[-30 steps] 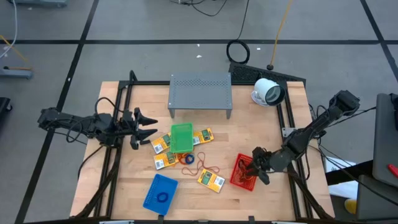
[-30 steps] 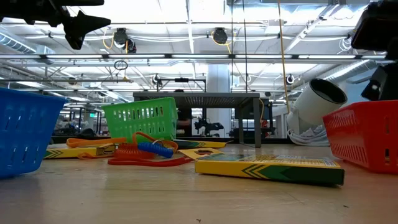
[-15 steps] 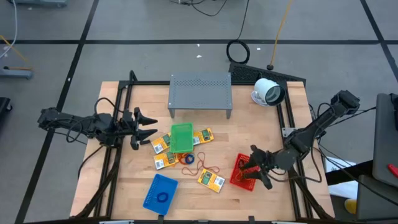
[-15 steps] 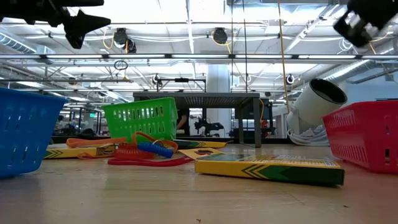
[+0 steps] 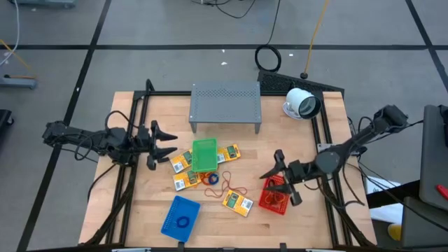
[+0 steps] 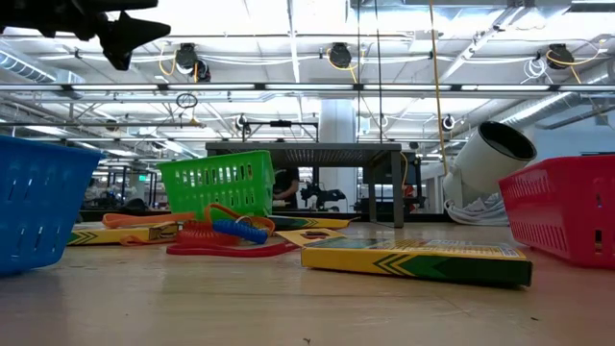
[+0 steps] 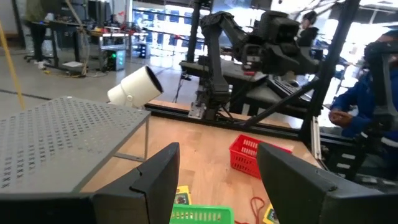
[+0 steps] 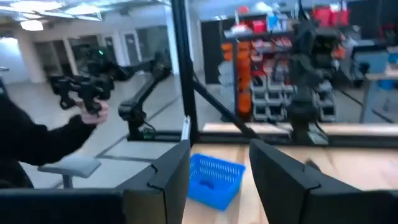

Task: Pick & Place Office Desk Supplies
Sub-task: Adjust the green bin

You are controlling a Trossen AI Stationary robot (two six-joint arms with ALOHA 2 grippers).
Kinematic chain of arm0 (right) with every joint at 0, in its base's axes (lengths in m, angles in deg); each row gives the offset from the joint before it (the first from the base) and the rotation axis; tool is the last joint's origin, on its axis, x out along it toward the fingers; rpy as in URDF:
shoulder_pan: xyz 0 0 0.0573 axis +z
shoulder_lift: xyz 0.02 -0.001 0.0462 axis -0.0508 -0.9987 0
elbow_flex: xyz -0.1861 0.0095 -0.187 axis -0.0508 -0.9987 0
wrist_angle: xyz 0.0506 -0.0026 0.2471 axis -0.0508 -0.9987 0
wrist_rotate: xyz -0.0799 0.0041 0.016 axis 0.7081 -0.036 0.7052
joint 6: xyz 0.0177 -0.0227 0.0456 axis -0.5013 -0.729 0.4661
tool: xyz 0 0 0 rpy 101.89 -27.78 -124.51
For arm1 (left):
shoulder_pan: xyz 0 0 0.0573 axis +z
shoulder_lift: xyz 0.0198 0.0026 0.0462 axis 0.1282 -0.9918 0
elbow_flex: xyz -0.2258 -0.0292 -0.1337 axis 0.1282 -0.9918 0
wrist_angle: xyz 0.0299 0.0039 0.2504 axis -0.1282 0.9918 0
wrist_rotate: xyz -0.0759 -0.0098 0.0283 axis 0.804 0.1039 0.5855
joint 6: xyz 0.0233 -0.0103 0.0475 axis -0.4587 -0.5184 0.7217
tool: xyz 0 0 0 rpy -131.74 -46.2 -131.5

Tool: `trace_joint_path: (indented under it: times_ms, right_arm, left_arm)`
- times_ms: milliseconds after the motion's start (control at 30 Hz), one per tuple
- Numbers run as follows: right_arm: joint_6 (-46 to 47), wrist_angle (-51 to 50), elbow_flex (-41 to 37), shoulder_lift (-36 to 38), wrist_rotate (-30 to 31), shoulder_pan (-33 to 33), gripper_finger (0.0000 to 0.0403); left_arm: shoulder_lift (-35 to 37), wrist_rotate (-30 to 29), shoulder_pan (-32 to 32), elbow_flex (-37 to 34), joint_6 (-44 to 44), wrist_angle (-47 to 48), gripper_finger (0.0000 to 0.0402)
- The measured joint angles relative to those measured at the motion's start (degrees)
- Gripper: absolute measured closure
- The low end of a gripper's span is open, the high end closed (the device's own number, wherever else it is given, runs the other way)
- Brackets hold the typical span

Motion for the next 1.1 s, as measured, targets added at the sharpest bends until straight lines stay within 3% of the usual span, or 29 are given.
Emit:
trace_joint_path:
  times_ms: [133,367,833,1000,1100]
  right_arm:
    - [0.04,4.26,0.0,-2.3,-6.99,-4.42,0.0248]
    - [2.84,2.1,3.1,-7.91,-7.35,-11.74,0.0248]
    - [1.34,-30.87,26.83,-22.64,-7.59,-17.2,0.0248]
    - [-0.27,-41.31,32.14,-26.84,-7.79,-18.55,0.0248]
    - [-0.5,-44.73,34.26,-28.42,-11.37,-19.45,0.0248]
  left_arm:
    - [0.01,-0.47,-0.02,0.0,0.66,0.0,0.0176]
    - [0.01,-0.01,-0.02,0.0,0.95,-0.06,0.0176]
    - [0.01,0.03,-0.02,0.0,1.8,-0.02,0.0176]
    - [0.01,0.03,-0.02,0.0,1.73,0.0,0.0176]
    - [0.01,0.03,-0.02,0.0,1.39,0.0,0.0176]
